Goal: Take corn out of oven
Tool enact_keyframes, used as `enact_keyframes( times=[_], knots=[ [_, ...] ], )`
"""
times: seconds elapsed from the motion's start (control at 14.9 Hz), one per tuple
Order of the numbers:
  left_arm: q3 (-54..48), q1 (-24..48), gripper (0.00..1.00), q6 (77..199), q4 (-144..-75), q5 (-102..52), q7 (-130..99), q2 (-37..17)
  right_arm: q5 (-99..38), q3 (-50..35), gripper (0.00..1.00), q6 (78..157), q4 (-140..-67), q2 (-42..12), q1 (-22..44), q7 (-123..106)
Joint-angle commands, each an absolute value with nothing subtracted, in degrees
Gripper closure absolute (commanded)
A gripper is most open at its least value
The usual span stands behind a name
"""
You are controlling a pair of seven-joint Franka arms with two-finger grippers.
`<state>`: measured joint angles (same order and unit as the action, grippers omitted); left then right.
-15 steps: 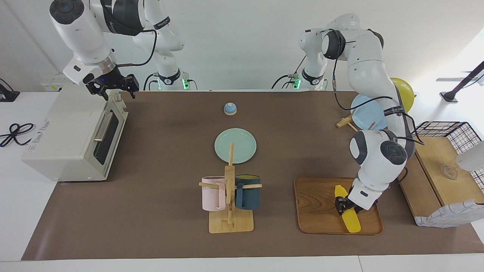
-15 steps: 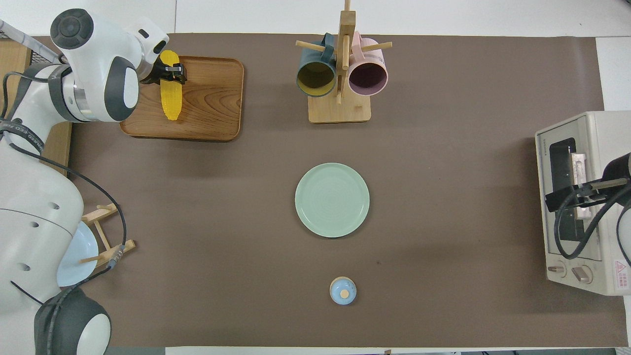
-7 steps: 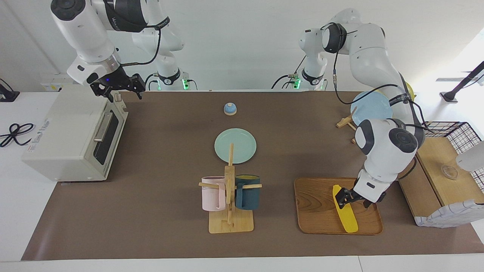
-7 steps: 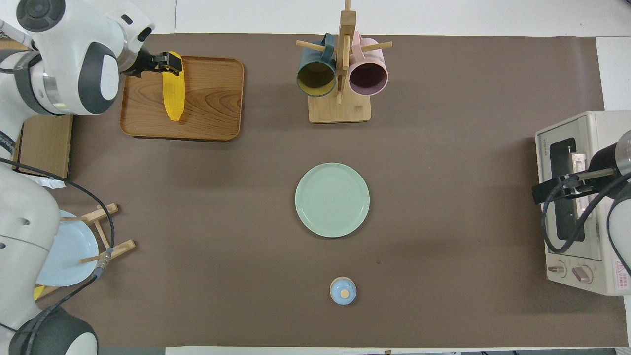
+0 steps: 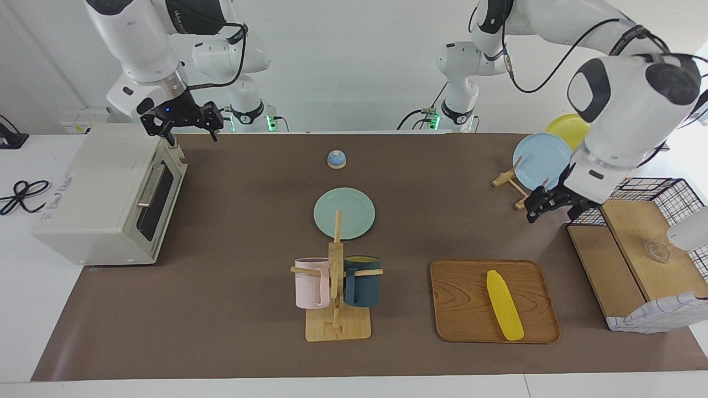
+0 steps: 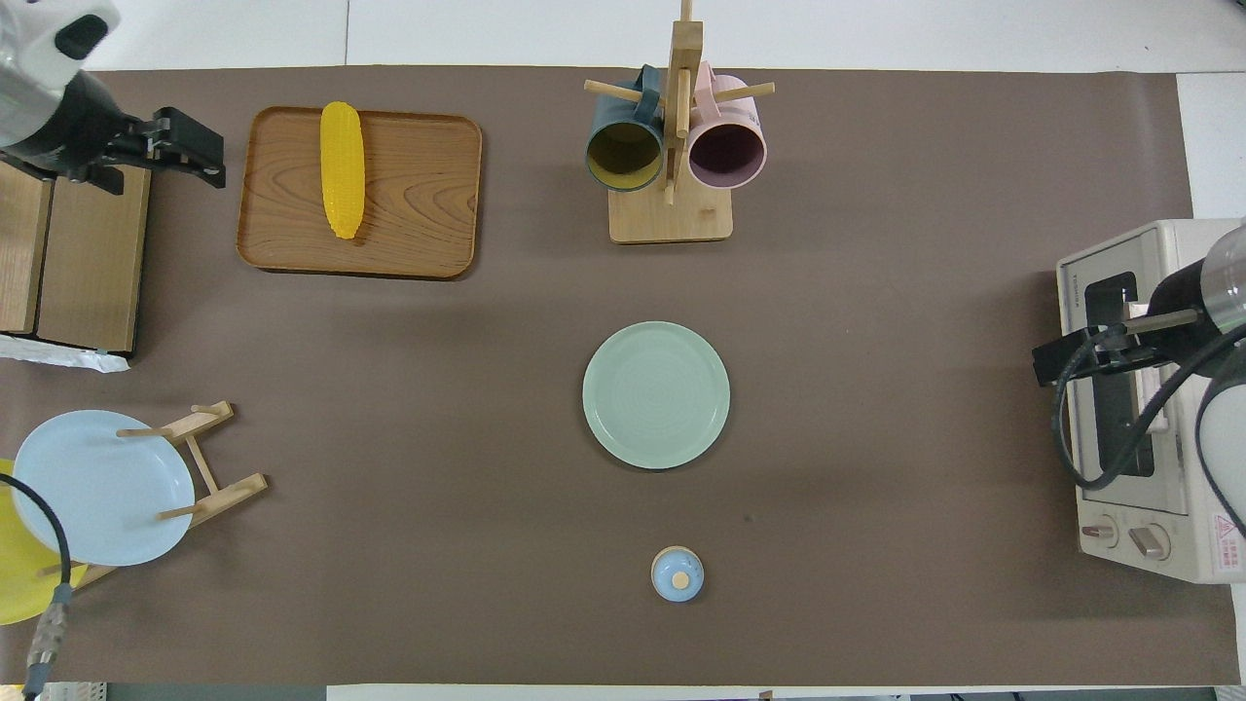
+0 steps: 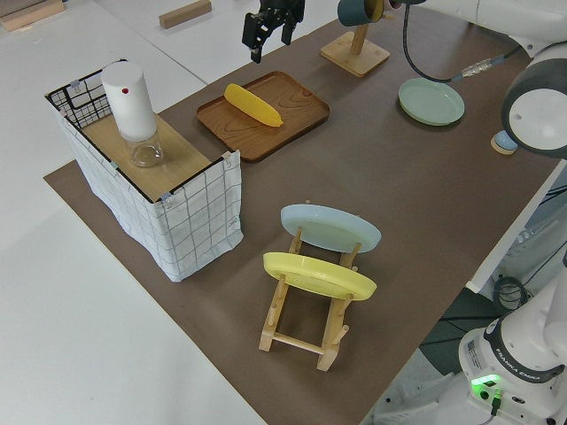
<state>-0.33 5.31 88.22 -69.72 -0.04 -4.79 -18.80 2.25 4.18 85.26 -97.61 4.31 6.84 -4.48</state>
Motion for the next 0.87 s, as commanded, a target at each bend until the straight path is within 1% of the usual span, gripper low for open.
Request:
enact_keyframes(
  times=[0.0,0.07,0.13,0.27,0.47,0.6,0.67,0.8],
  knots=[
    [-0.26,4.31,0.00,81.32,-74.88,0.97,-4.13,-10.22,1.67,5.98,0.00,83.76,-95.62,2.29,8.26,-4.04],
    [-0.26,3.52,0.00,80.17,-76.62,0.88,-4.04,-7.76,2.19,5.89,0.00,83.93,-95.19,1.76,8.17,-3.87],
    [-0.26,3.17,0.00,79.98,-78.82,0.88,-3.96,-4.95,2.20,5.80,0.00,83.15,-93.10,0.63,7.83,-3.87],
    [-0.26,3.34,0.00,79.37,-82.16,0.88,-3.87,-1.42,2.20,5.80,0.00,82.01,-90.71,-1.49,7.48,-3.87],
    [-0.35,3.87,0.00,77.43,-88.04,0.88,-4.13,4.02,1.06,6.15,0.00,81.74,-91.05,-1.67,7.12,-3.78],
    [-0.35,3.95,0.00,77.52,-90.52,0.88,-4.48,7.28,0.70,6.33,0.00,82.35,-91.67,-1.06,6.68,-2.91],
    [-0.35,4.30,0.00,78.13,-90.44,0.88,-4.74,7.64,0.79,6.33,0.00,82.44,-91.84,-0.97,6.68,-1.77],
    [-0.26,5.26,0.00,83.99,-91.31,0.79,-5.18,7.12,0.79,6.33,0.00,82.44,-92.28,-0.97,6.50,-1.58]
  ],
)
